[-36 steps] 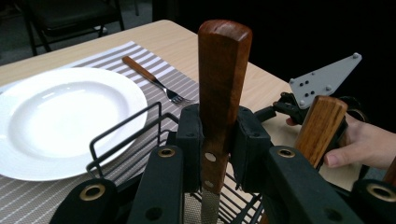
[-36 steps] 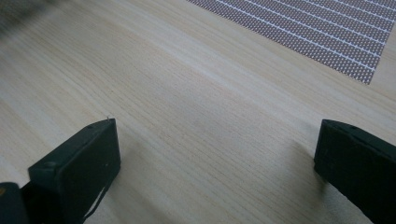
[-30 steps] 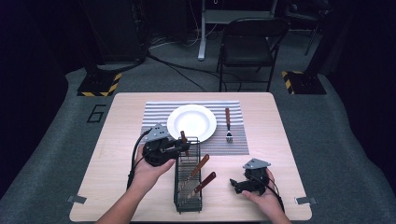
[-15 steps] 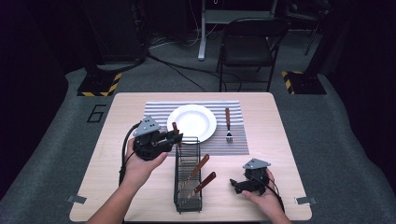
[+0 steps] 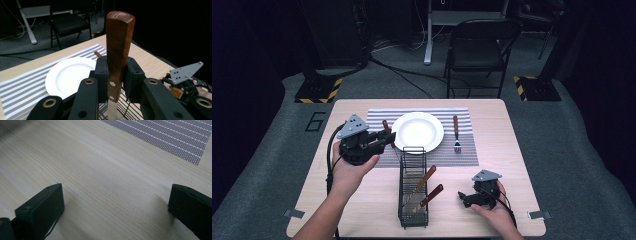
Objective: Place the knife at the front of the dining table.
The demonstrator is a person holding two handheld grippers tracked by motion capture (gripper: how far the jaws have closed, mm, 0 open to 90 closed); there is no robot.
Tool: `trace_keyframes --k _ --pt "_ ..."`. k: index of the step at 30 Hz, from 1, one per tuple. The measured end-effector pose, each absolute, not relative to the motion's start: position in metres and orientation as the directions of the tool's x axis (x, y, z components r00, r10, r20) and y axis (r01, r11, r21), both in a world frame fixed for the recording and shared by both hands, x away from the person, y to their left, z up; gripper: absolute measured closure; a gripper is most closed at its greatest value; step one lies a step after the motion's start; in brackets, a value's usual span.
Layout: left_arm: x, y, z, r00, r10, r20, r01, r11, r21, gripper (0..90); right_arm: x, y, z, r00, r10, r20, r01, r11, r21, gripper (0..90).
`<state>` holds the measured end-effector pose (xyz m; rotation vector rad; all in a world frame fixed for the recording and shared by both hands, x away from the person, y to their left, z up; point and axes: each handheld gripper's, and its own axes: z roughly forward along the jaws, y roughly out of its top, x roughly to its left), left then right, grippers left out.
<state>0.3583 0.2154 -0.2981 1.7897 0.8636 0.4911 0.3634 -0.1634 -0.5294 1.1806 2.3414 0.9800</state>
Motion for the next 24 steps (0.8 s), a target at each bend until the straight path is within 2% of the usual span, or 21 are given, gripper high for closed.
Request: trace_keyframes --k 15,24 --pt "0.355 0.234 -0.283 0.619 0.782 -0.075 0.321 -0.165 0.933 75.3 0.363 -0.163 -0.529 -0.596 0.803 0.006 0.568 0.416 0.710 0.0" --pt "0.362 0.247 -0.292 0.547 0.835 -0.067 0.346 -0.152 0.926 75.3 0.363 -0.163 -0.529 -0.597 0.802 0.006 0.568 0.417 0.710 0.0"
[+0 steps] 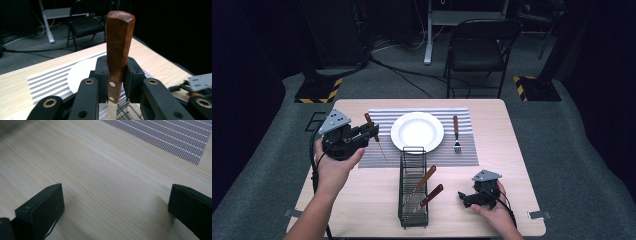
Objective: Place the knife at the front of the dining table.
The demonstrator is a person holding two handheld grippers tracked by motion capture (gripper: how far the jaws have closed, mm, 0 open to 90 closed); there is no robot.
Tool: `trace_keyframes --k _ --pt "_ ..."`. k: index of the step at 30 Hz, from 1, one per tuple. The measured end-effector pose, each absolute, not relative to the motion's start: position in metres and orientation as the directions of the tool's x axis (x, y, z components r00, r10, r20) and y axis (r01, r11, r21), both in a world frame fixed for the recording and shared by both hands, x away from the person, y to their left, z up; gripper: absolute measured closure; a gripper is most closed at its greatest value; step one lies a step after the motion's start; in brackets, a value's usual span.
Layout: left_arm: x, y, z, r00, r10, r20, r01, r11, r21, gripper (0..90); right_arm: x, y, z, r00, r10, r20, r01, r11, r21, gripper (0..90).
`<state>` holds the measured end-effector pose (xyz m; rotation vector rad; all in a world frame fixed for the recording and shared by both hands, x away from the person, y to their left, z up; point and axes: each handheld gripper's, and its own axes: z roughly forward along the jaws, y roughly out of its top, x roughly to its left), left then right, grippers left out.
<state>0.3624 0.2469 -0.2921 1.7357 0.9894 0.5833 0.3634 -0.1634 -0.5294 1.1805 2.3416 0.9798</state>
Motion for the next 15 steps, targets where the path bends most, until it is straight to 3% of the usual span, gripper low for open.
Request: trace_keyframes --k 15 --pt "0.391 0.260 -0.341 0.433 0.900 -0.049 0.413 -0.150 0.898 75.3 0.363 -0.163 -0.529 -0.597 0.802 0.007 0.568 0.417 0.710 0.0"
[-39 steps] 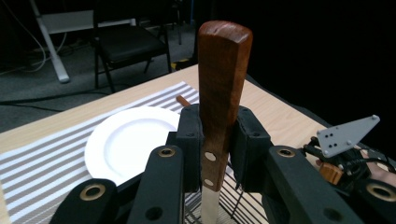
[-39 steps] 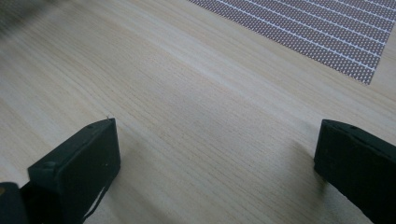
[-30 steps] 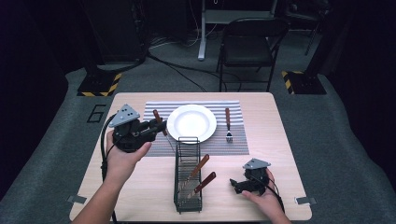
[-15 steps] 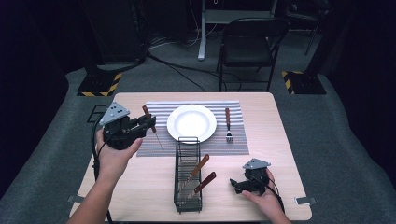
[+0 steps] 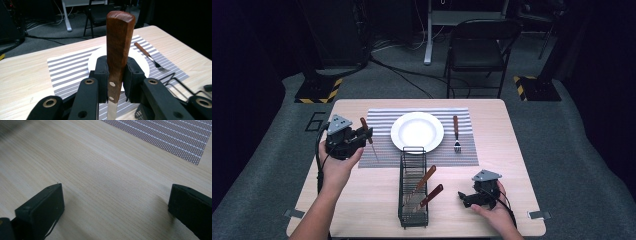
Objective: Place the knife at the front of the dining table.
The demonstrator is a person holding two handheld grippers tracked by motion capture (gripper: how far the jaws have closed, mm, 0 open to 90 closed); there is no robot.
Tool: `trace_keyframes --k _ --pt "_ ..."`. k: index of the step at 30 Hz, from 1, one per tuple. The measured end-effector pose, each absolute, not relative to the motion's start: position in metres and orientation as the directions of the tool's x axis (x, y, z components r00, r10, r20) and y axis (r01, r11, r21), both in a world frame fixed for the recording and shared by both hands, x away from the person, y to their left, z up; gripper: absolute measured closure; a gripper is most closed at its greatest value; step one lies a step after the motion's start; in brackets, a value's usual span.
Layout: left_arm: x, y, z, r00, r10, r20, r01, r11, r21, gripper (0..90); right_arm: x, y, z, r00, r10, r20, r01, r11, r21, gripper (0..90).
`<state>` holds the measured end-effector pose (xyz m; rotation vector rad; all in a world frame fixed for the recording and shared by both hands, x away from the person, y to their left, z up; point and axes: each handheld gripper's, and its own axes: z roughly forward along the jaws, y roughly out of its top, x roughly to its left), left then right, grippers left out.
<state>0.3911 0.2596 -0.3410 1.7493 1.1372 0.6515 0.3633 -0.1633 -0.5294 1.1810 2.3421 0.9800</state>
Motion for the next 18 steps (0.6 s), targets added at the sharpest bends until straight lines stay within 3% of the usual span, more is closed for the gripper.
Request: trace_keyframes --k 18 --pt "0.418 0.269 -0.384 0.352 0.936 -0.026 0.447 -0.144 0.883 75.3 0.363 -0.163 -0.529 -0.597 0.803 0.006 0.567 0.416 0.711 0.0"
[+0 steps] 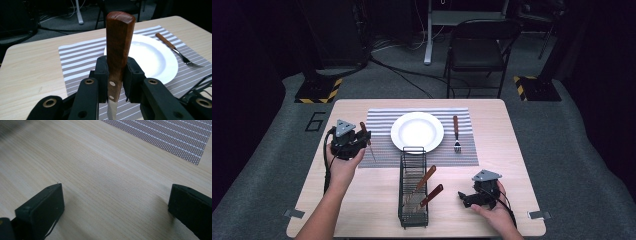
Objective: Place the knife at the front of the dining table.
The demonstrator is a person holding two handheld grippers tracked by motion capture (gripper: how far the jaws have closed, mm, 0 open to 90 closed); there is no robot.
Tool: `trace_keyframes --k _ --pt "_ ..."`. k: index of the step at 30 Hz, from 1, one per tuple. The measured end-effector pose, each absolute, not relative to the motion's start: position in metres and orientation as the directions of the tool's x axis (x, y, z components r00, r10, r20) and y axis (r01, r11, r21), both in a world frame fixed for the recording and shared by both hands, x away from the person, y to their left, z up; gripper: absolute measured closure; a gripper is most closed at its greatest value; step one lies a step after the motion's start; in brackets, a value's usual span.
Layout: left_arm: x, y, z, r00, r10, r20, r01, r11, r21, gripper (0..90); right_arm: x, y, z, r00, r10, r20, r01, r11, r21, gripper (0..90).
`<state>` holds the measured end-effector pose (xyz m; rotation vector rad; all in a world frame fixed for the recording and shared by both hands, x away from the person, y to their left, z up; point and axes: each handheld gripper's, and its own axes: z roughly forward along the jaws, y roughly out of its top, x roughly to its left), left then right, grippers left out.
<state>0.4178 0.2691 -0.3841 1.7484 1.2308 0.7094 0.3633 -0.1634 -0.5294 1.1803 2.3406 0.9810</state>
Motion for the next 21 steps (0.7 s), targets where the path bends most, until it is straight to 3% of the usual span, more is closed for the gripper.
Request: trace_keyframes --k 21 --pt "0.441 0.265 -0.400 0.320 0.947 -0.021 0.500 -0.150 0.853 75.3 0.363 -0.164 -0.529 -0.597 0.802 0.006 0.568 0.417 0.710 0.0"
